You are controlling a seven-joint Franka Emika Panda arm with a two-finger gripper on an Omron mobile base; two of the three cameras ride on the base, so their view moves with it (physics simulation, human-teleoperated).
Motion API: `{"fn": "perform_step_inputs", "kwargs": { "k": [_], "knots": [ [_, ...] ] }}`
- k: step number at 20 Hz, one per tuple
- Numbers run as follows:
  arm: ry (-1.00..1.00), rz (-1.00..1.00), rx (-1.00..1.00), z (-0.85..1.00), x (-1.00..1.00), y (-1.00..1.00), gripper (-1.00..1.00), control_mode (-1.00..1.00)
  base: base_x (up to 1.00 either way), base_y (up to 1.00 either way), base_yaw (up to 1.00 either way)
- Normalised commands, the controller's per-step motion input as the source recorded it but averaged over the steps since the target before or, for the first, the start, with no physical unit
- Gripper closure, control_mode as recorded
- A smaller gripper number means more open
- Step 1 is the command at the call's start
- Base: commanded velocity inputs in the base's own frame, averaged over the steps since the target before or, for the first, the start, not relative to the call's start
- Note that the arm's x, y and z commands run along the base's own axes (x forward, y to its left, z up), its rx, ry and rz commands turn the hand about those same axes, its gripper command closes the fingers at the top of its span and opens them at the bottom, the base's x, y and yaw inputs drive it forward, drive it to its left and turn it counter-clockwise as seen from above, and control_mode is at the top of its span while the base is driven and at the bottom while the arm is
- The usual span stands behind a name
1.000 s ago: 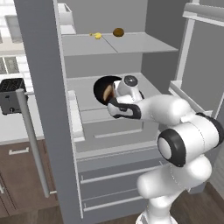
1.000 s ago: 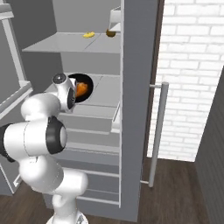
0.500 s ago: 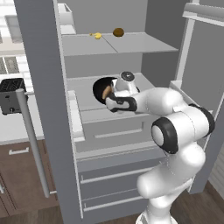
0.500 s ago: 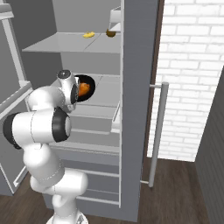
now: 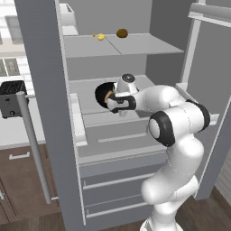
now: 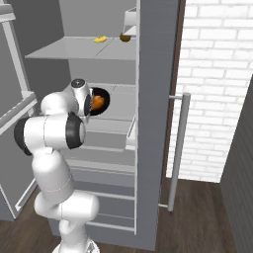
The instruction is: Pick the chicken drumstick and sweet potato from their plates and place them in the bowl. Then put the bowl in the fridge.
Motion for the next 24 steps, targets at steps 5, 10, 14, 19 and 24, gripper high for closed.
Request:
{"fn": "perform_step_inputs", "kwargs": {
  "k": [5, 10, 14, 19, 24],
  "knots": [
    [0.02, 0.0, 0.0, -0.24, 0.28, 0.0, 1.0, -1.0, 0.0, 0.0, 0.0],
    [0.0, 0.0, 0.0, 0.0, 0.39, 0.0, 1.0, -1.0, 0.0, 0.0, 0.0],
    [0.03, 0.0, 0.0, -0.16, 0.35, 0.0, 1.0, -1.0, 0.0, 0.0, 0.0],
    [0.06, 0.0, 0.0, -0.28, 0.29, 0.01, 1.0, -1.0, 0.0, 0.0, 0.0],
    [0.03, 0.0, 0.0, -0.2, 0.16, 0.02, 1.0, -1.0, 0.0, 0.0, 0.0]
  ]
}}
